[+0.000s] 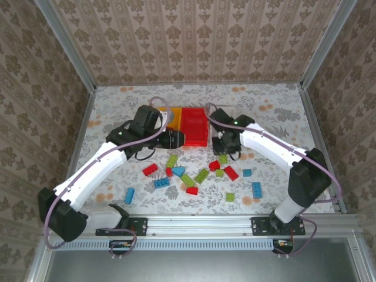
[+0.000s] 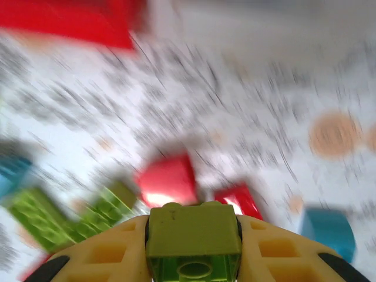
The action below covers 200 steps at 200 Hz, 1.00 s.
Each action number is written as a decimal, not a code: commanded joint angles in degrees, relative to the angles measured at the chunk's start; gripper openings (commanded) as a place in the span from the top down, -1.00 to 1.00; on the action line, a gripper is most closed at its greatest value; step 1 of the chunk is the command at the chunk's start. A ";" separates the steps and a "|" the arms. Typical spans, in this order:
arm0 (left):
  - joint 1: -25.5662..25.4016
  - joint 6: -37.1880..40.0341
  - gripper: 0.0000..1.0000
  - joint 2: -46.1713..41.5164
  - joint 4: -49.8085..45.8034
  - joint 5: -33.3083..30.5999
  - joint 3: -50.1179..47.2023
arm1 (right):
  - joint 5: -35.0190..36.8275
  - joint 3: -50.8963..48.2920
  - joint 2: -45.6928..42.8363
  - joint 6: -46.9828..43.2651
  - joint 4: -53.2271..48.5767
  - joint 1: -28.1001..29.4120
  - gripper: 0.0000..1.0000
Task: Sort the legos into containers by color
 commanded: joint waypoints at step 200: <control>12.10 -5.52 -0.32 -2.97 -21.49 -11.08 -9.45 | -1.33 37.28 27.41 0.08 4.27 0.64 -0.20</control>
